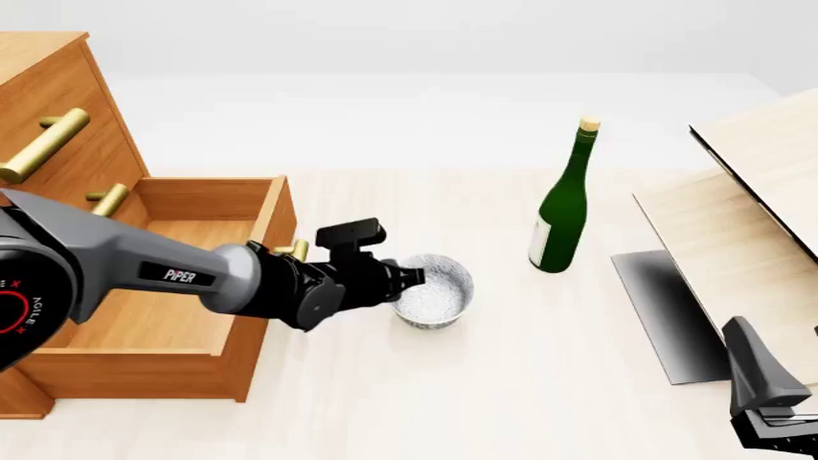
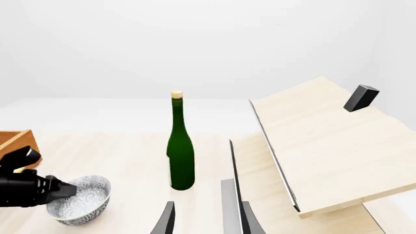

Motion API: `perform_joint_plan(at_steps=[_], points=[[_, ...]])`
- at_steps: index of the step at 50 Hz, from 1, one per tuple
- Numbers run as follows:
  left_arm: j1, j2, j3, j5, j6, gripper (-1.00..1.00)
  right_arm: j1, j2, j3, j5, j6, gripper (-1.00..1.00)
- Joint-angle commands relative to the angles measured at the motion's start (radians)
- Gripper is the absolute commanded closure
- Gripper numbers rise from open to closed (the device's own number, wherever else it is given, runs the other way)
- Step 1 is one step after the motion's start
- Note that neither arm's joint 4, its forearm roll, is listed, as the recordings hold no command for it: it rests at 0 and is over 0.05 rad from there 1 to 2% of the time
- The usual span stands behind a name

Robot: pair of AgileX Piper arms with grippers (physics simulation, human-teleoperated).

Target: Put the bowl in the bottom drawer of the cabinet and close it.

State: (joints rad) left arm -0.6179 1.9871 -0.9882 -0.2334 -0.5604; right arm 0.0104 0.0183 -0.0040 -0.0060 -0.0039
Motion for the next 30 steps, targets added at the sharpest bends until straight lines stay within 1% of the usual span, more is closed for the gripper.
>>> perform_joint_plan(at_steps=[1,5,6,7,10,30], points=[[0.007,-0.025,0.008,-0.009,0.014,1.00,0.000,0.000,0.000,0.000,0.000,-1.00],[0.020,-0.047,0.012,-0.006,0.028,1.00,0.000,0.000,0.000,0.000,0.000,-1.00],[0.035,-0.065,0.018,-0.013,0.051,1.00,0.000,0.000,0.000,0.000,0.000,-1.00],[0.025,-0.069,0.022,-0.011,0.041,1.00,0.000,0.000,0.000,0.000,0.000,-1.00],[0.020,-0.093,0.035,-0.015,0.048,1.00,0.000,0.000,0.000,0.000,0.000,-1.00],[0.042,-0.201,0.081,-0.008,0.090,1.00,0.000,0.000,0.000,0.000,0.000,-1.00]])
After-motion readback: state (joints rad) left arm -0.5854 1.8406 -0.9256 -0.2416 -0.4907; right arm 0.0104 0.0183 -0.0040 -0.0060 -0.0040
